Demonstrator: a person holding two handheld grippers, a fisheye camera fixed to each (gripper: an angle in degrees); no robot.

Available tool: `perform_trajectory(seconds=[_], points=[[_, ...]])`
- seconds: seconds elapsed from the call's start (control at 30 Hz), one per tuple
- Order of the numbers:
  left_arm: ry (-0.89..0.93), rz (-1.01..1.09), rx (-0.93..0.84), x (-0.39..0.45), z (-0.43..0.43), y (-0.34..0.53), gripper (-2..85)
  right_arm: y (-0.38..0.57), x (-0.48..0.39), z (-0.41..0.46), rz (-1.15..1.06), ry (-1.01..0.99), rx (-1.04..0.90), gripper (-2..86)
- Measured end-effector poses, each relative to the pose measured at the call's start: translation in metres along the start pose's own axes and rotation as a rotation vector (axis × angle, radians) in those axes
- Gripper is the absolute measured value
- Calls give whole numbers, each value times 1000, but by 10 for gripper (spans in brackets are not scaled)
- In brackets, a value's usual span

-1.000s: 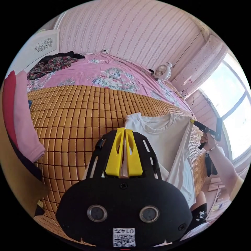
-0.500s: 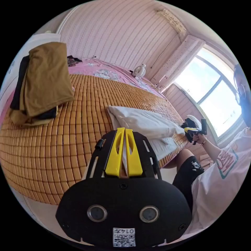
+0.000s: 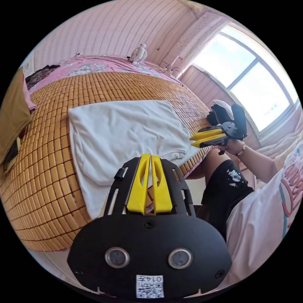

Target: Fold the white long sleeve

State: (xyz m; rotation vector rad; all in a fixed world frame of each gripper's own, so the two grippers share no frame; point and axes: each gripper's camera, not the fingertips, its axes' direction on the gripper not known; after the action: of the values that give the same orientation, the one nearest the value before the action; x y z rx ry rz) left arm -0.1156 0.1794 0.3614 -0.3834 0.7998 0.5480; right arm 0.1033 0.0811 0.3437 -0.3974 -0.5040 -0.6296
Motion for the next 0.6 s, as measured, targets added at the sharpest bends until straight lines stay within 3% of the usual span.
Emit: perform_trajectory(seconds=[0.17,0.27,0.4,0.43,0.53,0.6], points=[[-100,96,-88,42,55,-19,-10,-105,3,26,-101,178,-11,49],[-83,128,-183,53,76,-14,-10,-164,13,51,-121,165,-127,24],[-104,140,-158,65,77,-6,-10,-199,21,107,-184,206,-342,3],[-102,134,-159,66,77,-5,-10,-203,21,106,-218,188,-271,0],[-105,138,-147,72,77,1,-10,-225,28,106,-249,133,-393,-3],[-120,150,-121,78,78,8,-10,-238,33,103,-264,189,-374,-4]])
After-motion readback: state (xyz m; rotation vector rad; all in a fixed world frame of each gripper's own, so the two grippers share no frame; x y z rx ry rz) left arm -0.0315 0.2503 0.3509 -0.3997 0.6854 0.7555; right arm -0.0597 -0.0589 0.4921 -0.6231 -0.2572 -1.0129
